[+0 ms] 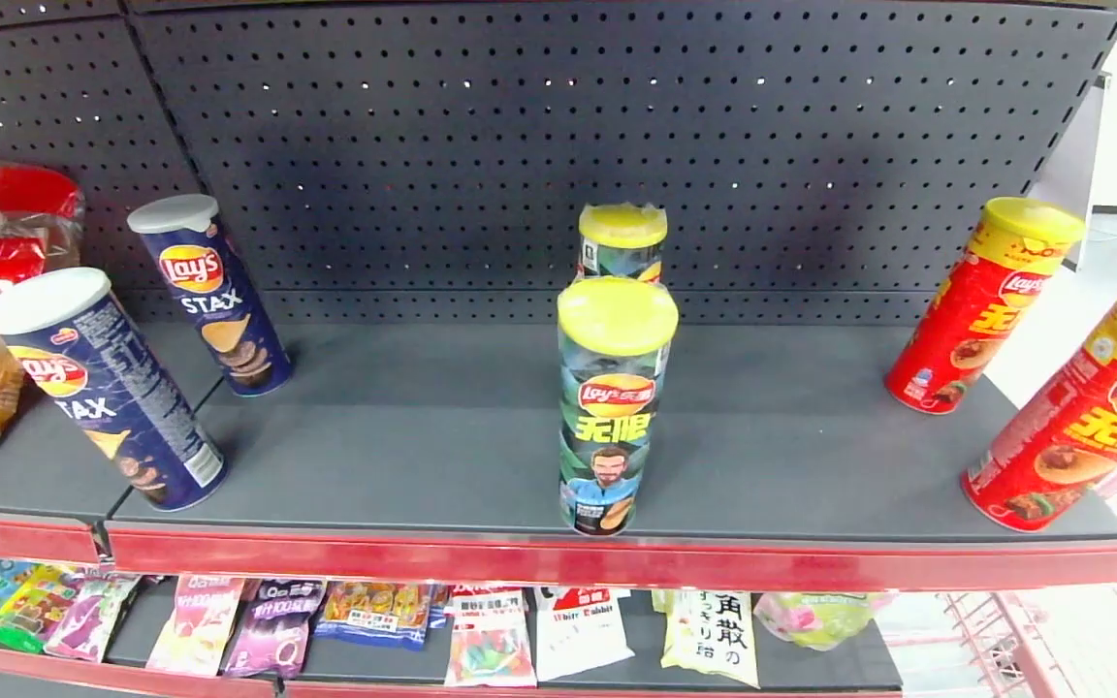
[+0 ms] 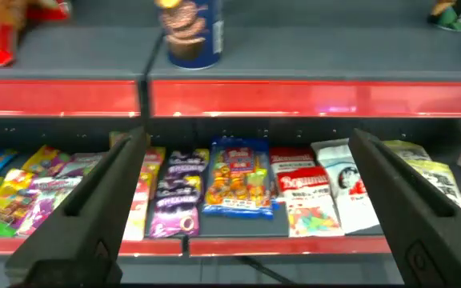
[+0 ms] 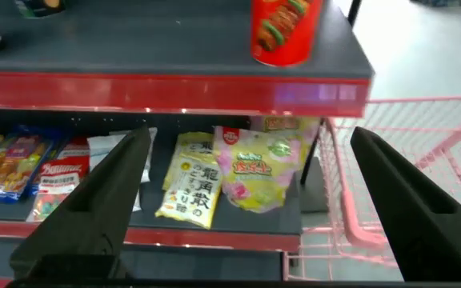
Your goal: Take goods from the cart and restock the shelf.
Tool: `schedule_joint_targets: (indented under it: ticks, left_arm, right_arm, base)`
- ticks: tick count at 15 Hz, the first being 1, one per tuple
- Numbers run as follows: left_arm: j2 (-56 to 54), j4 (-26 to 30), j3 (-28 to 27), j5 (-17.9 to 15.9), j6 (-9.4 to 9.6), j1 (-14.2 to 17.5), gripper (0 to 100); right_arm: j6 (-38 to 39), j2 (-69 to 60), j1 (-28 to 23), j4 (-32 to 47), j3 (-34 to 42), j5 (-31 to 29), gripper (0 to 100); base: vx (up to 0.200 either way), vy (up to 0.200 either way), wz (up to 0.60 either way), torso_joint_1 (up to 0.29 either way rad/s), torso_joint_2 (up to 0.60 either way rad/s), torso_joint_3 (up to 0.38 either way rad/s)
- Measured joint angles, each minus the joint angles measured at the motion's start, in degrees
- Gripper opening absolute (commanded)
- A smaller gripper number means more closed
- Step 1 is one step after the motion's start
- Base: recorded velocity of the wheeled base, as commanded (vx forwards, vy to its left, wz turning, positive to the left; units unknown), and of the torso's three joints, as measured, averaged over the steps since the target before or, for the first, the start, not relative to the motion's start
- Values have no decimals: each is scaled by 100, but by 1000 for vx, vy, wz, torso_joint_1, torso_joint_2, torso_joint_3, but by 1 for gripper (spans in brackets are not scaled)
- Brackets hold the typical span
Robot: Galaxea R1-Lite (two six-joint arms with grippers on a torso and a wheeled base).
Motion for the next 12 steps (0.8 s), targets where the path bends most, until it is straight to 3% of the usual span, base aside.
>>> schedule_joint_targets:
  ticks: [4,7,12]
  left_arm:
    - [-2,4,0,-1,0,0,100]
    - [-2,0,0,-4,0,2,100]
    - [-2,-2,0,-1,0,0,100]
  right_arm:
    - [2,0,0,-1,2,-1,100]
    - [10,0,2,-1,0,-4,100]
    - [5,0,2,-6,2,16,100]
  base:
    - [0,0,0,0,0,0]
    - [200,0,0,-9,1,1]
    - [0,0,0,0,0,0]
